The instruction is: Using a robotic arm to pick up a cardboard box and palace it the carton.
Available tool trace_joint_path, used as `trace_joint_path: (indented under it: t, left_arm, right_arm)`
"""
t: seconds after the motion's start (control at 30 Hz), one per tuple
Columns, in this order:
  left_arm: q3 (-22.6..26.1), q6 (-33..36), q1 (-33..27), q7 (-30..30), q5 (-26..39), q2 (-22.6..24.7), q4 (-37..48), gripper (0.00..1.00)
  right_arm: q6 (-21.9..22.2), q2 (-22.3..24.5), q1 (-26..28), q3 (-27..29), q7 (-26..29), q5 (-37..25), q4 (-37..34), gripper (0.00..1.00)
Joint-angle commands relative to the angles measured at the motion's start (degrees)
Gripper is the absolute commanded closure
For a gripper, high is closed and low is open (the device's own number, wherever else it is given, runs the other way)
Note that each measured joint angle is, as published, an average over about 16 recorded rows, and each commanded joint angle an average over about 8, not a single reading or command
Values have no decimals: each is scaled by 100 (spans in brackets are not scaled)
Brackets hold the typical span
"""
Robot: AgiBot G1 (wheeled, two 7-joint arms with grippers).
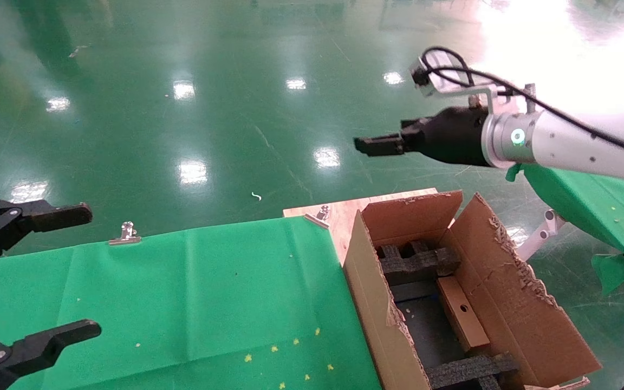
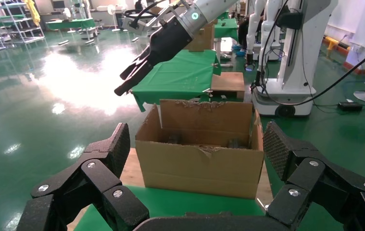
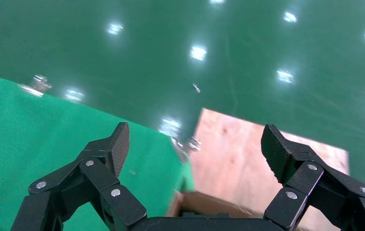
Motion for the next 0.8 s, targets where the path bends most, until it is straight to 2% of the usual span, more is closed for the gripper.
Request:
trace_joint_path:
  t: [0.03, 0.8]
  left_arm:
    - [0, 0, 0, 0, 0, 0, 0, 0]
    - [1, 0, 0, 0, -1, 0, 0, 0]
  right_arm:
    - [-130, -13, -121, 189, -201, 136, -10, 0]
    - [-2249, -208, -2124, 3202, -3404, 2222, -194, 0]
